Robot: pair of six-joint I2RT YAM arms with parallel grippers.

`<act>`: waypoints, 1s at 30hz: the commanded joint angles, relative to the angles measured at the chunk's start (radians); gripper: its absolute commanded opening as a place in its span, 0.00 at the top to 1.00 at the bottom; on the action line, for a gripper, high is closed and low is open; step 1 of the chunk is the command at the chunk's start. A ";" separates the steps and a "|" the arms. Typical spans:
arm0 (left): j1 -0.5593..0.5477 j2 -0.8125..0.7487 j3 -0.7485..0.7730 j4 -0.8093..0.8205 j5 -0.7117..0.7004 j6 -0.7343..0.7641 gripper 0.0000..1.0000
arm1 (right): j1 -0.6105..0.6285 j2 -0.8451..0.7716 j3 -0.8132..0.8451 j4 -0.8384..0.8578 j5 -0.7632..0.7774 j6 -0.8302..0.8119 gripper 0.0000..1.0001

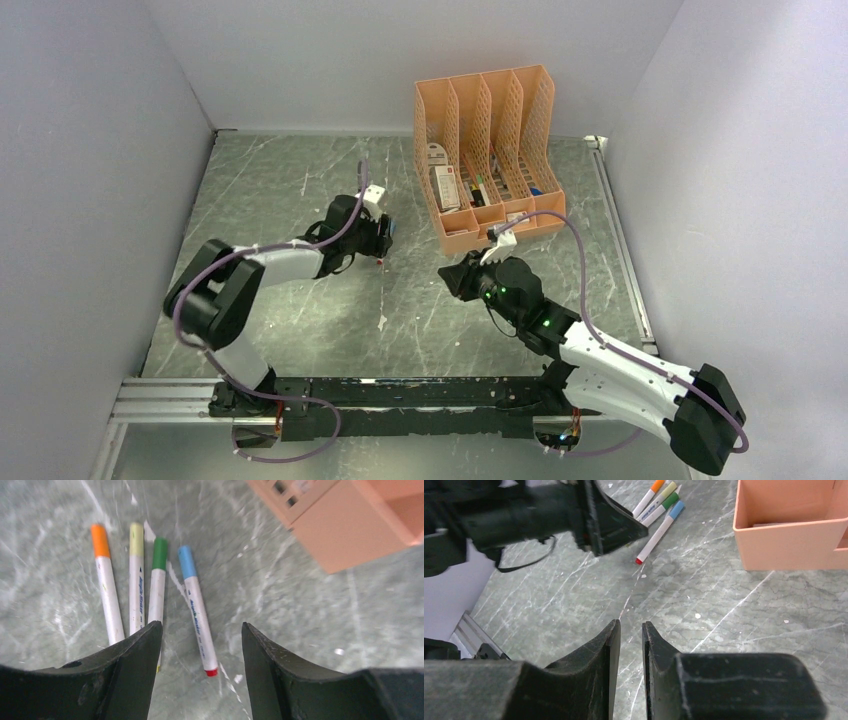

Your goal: Insert the pens into the pen caps

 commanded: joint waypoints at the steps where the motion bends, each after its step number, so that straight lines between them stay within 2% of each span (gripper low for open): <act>1: -0.010 -0.208 -0.030 0.137 0.066 0.004 0.33 | -0.004 0.017 -0.006 0.030 -0.008 -0.003 0.78; 3: -0.010 -0.280 -0.022 0.124 0.109 -0.012 0.32 | -0.006 0.033 -0.006 0.041 -0.011 -0.007 0.78; 9: -0.010 -0.478 -0.036 0.120 0.041 -0.263 0.14 | -0.007 0.085 0.006 0.060 -0.018 -0.026 0.76; 18: -0.010 -0.578 -0.013 -0.025 -0.056 -0.312 0.15 | -0.008 0.094 0.022 0.040 -0.015 -0.064 0.74; 23: -0.010 -0.600 -0.029 -0.017 -0.058 -0.314 0.15 | -0.008 0.079 0.016 0.039 -0.018 -0.062 0.72; 24: -0.010 -0.601 -0.030 -0.019 -0.058 -0.313 0.15 | -0.007 0.078 0.017 0.047 -0.016 -0.070 0.70; 25: -0.010 -0.603 -0.031 -0.020 -0.058 -0.309 0.15 | -0.007 0.080 0.019 0.057 -0.011 -0.078 0.63; 27: -0.010 -0.604 -0.032 -0.020 -0.058 -0.308 0.15 | -0.006 0.090 0.042 0.056 0.008 -0.075 0.44; 28: -0.010 -0.604 -0.032 -0.020 -0.060 -0.309 0.15 | -0.006 0.101 0.065 0.027 0.030 -0.053 0.38; 30: -0.010 -0.600 -0.032 -0.018 -0.053 -0.306 0.15 | -0.007 0.125 0.106 -0.035 0.077 -0.038 0.36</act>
